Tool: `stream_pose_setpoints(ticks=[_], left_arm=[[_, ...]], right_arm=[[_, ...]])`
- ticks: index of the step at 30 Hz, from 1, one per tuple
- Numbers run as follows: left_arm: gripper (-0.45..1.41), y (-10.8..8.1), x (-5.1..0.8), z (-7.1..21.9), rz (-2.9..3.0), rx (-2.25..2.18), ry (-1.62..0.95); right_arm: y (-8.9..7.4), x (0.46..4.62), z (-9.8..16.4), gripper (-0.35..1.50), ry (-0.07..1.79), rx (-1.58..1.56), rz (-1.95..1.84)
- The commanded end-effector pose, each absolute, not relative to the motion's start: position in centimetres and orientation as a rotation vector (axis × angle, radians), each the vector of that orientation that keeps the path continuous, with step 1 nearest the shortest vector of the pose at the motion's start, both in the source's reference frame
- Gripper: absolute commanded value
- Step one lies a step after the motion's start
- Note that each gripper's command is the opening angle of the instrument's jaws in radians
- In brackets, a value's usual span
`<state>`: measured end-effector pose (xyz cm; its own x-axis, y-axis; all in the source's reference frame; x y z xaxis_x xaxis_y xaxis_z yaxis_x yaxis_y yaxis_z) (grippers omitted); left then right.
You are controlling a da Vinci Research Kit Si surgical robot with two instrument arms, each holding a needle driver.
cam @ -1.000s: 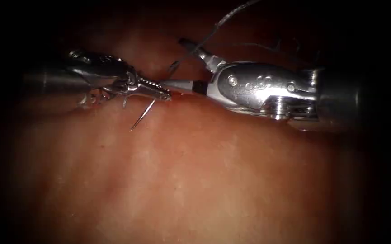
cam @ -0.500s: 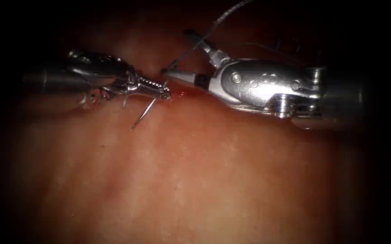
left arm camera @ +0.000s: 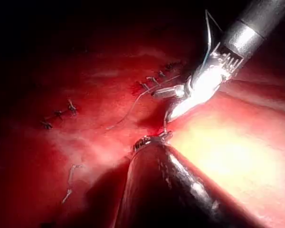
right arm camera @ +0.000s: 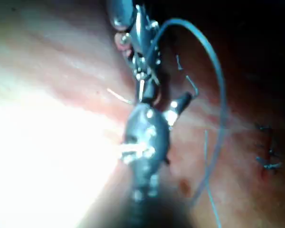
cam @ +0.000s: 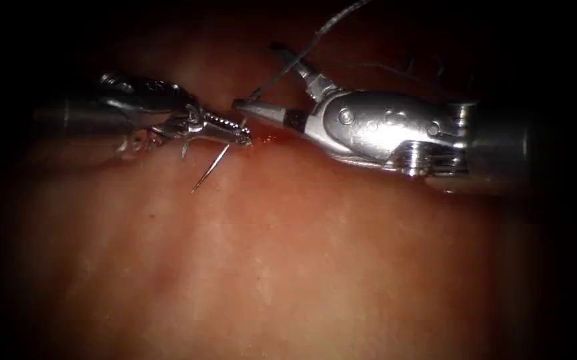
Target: Wound Closure
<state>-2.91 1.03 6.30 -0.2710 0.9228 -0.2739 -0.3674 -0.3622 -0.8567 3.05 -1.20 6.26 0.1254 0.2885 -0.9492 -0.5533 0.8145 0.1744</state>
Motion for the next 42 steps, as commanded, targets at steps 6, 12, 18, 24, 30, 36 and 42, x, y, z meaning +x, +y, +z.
stream_pose_setpoints(ticks=[6, 12, 18, 24, 30, 36, 42], left_arm=[[-0.45, 1.07, -2.96, 6.35, 1.78, -1.003, -0.848], [-0.45, 1.08, -2.96, 6.33, 1.784, -1.006, -0.846], [-0.23, 1.09, -2.97, 6.31, 1.811, -1.029, -0.809], [1.24, 1.13, -3.06, 6.32, 1.835, -1.122, -0.75], [1.38, 1.09, -3.04, 6.29, 1.831, -1.324, -0.642], [1.26, 1.06, -2.97, 6.27, 1.809, -1.552, -0.486], [1.19, 0.99, -2.97, 6.31, 1.882, -1.618, -0.503]], right_arm=[[-1.19, 3.14, 6.29, -0.35, 1.347, -0.205, 0.592], [-1.23, 3.14, 6.36, -0.35, 1.319, -0.157, 0.556], [-1.24, 3.1, 6.47, -0.35, 1.316, -0.138, 0.535], [-1.17, 3.02, 6.52, -0.35, 1.321, -0.113, 0.446], [-1.08, 2.92, 6.63, -0.35, 1.339, -0.088, 0.361], [-0.99, 2.9, 6.71, -0.35, 1.372, -0.073, 0.229], [-0.82, 2.88, 6.75, -0.35, 1.403, -0.097, 0.067]])
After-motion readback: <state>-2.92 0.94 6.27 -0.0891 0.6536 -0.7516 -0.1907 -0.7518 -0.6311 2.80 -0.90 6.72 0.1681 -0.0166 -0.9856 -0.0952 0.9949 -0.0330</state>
